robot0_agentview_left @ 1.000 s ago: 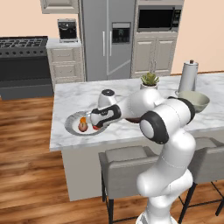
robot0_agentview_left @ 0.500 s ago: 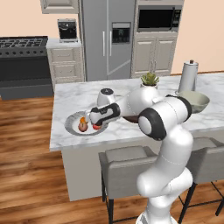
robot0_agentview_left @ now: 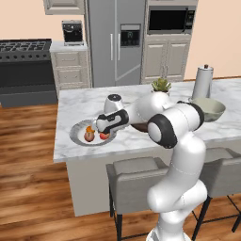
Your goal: Take the fruits from the plate on the dining counter and place two fruits in each bowl.
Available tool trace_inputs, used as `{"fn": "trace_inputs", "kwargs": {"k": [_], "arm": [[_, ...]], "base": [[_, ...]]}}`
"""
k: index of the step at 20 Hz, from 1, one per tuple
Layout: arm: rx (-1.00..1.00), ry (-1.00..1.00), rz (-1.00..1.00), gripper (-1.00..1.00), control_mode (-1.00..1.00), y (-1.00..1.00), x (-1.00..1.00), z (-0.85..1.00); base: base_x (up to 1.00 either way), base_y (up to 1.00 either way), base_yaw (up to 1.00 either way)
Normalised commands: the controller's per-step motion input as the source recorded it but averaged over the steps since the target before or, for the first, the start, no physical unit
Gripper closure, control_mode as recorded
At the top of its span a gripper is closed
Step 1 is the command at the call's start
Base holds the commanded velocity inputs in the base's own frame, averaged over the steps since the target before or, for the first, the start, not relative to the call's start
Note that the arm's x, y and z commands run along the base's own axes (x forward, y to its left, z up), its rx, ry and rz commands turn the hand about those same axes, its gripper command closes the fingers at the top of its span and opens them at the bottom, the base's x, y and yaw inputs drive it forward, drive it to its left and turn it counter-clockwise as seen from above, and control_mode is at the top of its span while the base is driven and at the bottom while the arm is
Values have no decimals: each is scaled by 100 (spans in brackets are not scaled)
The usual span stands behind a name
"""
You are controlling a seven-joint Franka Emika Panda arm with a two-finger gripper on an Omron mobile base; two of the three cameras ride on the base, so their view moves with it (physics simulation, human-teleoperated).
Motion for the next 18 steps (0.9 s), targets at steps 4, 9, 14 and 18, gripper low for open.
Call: {"fn": "trace_inputs", "kwargs": {"k": [4,9,14,18], "arm": [[0,0,0,-100,-100,0,8,-13],[0,0,0,-100,-100,0,3,-18],[0,0,0,-100,-100,0,1,-14],[0,0,0,-100,-100,2,4,-12]], "base": [[0,0,0],[0,0,0],[0,0,0],[0,0,0]]}}
